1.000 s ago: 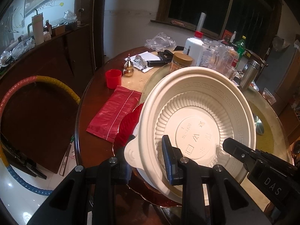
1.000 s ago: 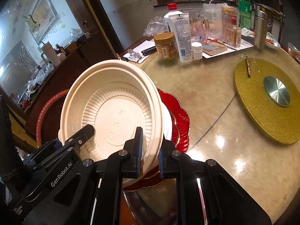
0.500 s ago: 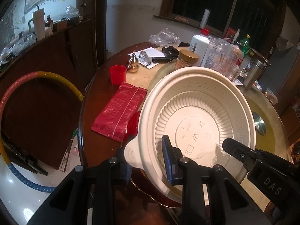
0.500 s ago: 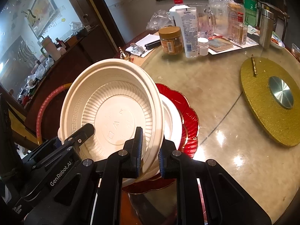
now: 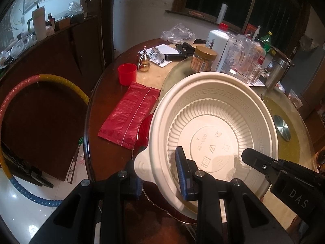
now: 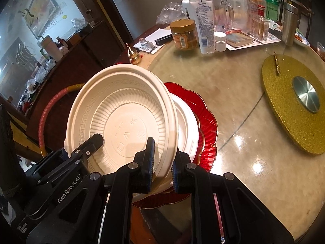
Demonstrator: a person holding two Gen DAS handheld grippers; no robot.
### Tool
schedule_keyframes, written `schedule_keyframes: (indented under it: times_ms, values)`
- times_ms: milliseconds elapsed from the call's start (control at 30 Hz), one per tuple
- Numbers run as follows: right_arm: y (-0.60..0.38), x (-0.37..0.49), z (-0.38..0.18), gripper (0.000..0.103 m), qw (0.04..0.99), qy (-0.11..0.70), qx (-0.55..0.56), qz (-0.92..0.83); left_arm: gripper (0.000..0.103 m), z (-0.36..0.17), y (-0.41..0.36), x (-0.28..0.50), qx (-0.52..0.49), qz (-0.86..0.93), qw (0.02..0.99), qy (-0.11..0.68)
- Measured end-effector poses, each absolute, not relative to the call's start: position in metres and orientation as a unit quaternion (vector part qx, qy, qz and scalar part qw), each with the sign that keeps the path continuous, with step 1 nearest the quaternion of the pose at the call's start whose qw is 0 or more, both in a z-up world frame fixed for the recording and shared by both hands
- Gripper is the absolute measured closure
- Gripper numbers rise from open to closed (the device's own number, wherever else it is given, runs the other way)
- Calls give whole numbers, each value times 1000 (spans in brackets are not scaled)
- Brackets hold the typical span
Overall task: Organize plates and bowls
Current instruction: 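Lower the beige bowl into the white bowls on the red plates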
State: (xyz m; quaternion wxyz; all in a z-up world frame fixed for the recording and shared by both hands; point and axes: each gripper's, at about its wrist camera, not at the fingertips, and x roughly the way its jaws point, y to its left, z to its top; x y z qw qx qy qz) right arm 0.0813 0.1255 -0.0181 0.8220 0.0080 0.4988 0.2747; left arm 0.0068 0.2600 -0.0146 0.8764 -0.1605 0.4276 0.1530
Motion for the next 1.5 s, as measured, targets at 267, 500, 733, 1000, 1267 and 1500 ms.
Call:
schedule_keyframes:
  times_ms: [267, 500, 733, 1000, 1267, 1500]
  values:
    - [132, 81, -22, 88, 823, 500, -10, 268, 75, -18, 262, 6, -157, 156, 877, 427]
    - [136, 80, -22, 88, 827, 497, -21, 261, 75, -20, 262, 9, -153, 156, 877, 428]
    - [133, 82, -21, 88, 829, 497, -20, 257, 75, -18, 258, 12, -148, 154, 878, 428]
    - [133, 83, -22, 88, 827, 498, -19, 260, 75, -17, 261, 12, -146, 157, 878, 428]
    - [138, 83, -23, 87, 823, 502, -27, 263, 75, -15, 263, 9, -143, 163, 878, 426]
    - [141, 83, -23, 87, 825, 501, -32, 260, 75, -14, 263, 9, -144, 164, 878, 425]
